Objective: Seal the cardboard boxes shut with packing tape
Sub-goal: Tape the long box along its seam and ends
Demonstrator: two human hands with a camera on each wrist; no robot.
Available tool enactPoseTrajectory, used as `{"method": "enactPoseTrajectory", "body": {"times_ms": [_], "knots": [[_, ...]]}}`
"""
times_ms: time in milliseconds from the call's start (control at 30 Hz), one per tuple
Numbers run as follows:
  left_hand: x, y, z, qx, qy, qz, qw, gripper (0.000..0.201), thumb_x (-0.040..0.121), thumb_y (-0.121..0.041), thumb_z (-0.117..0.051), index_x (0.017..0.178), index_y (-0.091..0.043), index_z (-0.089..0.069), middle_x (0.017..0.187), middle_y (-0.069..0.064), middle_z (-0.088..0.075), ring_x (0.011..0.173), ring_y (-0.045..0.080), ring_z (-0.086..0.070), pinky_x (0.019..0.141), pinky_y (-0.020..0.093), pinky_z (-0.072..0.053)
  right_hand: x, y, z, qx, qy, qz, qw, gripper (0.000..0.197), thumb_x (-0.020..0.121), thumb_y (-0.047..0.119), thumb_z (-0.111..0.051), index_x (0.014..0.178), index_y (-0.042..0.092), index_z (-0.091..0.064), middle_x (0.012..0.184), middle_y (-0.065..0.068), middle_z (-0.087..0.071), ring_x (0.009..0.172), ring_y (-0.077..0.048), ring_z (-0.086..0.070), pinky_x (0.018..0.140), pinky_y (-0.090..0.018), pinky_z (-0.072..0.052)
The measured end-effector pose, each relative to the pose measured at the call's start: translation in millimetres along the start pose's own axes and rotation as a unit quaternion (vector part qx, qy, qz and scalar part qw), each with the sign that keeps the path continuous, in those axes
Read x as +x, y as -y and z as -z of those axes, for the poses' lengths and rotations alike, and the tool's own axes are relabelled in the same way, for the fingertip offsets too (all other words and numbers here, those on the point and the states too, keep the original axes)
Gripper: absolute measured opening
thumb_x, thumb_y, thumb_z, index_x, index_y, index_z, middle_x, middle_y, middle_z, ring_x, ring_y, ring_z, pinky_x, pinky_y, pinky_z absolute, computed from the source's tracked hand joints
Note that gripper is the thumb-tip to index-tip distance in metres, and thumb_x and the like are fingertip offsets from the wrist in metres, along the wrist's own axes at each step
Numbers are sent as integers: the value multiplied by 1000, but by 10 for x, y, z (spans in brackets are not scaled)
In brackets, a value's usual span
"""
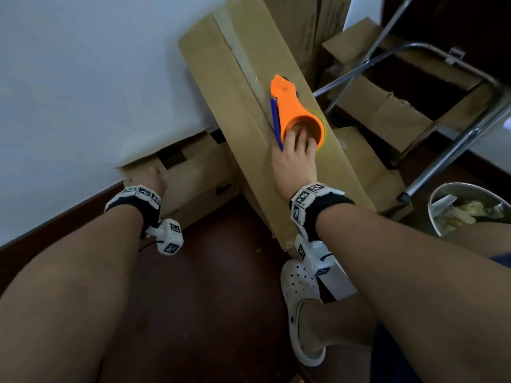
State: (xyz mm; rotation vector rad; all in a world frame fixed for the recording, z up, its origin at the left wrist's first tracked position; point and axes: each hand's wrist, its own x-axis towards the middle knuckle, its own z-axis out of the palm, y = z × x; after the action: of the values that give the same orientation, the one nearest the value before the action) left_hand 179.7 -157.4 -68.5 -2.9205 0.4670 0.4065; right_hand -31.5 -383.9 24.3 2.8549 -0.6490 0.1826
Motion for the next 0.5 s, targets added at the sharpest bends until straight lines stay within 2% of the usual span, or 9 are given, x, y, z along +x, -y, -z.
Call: {"method": "enactPoseTrajectory", "body": {"times_ms": [67, 133, 233, 367, 500], "knots": [[-135, -27, 44, 41, 31, -39, 998, 32, 97, -18, -49, 127, -7, -54, 123, 15, -56, 111, 32, -56, 92, 40, -48, -5, 76, 12, 9, 12, 1, 1000, 31, 95, 10, -36, 118, 6, -56, 142, -27, -30, 137, -53, -19, 111, -58, -14], [-315, -15, 18, 59, 39, -59, 996, 33, 97, -12, -47, 129, -7, -51, 124, 16, -52, 113, 32, -54, 90, 38, -48, 7, 170, 28, 14, 19, 1, 1000, 31, 96, 12, -34, 116, 7, -57, 143, -28, -29, 138, -52, -18, 112, -58, -13], [-636, 172, -93, 53, 49, -36, 997, 37, 96, -8, -47, 132, -5, -46, 130, 18, -46, 118, 34, -50, 90, 40, -45, 41, 215, 68, 15, 38, -5, 999, 34, 98, 16, -31, 118, 8, -58, 146, -26, -26, 139, -50, -16, 113, -57, -11], [-956, 641, -302, 46, 100, 16, 994, 40, 93, -8, -49, 133, -5, -47, 131, 19, -48, 119, 35, -52, 98, 42, -46, 20, 136, 100, 13, 43, -11, 999, 35, 98, 17, -32, 121, 9, -57, 147, -25, -24, 139, -50, -16, 113, -57, -11], [-1323, 935, -375, 57, 133, 67, 987, 50, 81, -15, -66, 128, -5, -51, 127, 14, -51, 118, 30, -54, 96, 38, -48, -34, 33, 161, 21, 38, -4, 999, 33, 97, 17, -33, 117, 9, -59, 145, -25, -27, 137, -50, -20, 112, -56, -13]]}}
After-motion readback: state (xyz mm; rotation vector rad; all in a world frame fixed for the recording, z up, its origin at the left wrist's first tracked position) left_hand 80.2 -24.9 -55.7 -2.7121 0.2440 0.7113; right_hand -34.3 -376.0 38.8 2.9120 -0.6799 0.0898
